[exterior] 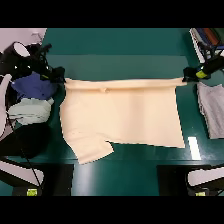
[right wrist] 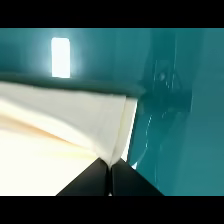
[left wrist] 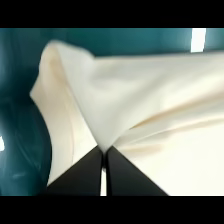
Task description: Fold the shirts.
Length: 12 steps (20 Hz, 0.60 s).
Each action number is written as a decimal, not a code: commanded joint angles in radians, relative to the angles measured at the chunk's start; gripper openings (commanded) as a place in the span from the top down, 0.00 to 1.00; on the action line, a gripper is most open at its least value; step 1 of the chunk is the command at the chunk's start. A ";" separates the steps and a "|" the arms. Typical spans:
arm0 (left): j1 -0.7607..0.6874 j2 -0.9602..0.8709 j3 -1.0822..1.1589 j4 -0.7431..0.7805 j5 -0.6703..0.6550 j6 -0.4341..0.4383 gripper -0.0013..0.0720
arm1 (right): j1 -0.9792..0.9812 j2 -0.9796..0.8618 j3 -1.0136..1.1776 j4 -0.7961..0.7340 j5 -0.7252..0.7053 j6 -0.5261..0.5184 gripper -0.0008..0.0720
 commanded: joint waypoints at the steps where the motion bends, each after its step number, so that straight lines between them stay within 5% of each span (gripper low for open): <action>1: -0.031 -0.002 -0.107 0.014 -0.014 0.003 0.95 | 0.015 0.058 -0.190 0.005 -0.074 0.000 0.97; 3: -0.041 -0.002 -0.136 0.016 0.000 -0.012 0.95 | 0.014 0.060 -0.243 0.033 -0.080 0.000 0.96; 4: -0.040 -0.001 -0.135 0.031 0.000 -0.034 0.92 | 0.014 0.060 -0.255 0.058 -0.081 0.000 0.79; 5: -0.040 0.006 -0.135 0.051 -0.003 -0.036 0.59 | 0.006 0.060 -0.255 0.076 -0.073 0.001 0.44; 6: -0.040 0.021 -0.135 0.077 -0.016 -0.050 0.37 | -0.002 0.066 -0.254 0.098 -0.054 0.001 0.37; 12: -0.040 0.337 -0.375 0.219 -0.047 -0.063 0.40 | -0.076 0.261 -0.348 0.117 0.013 0.000 0.38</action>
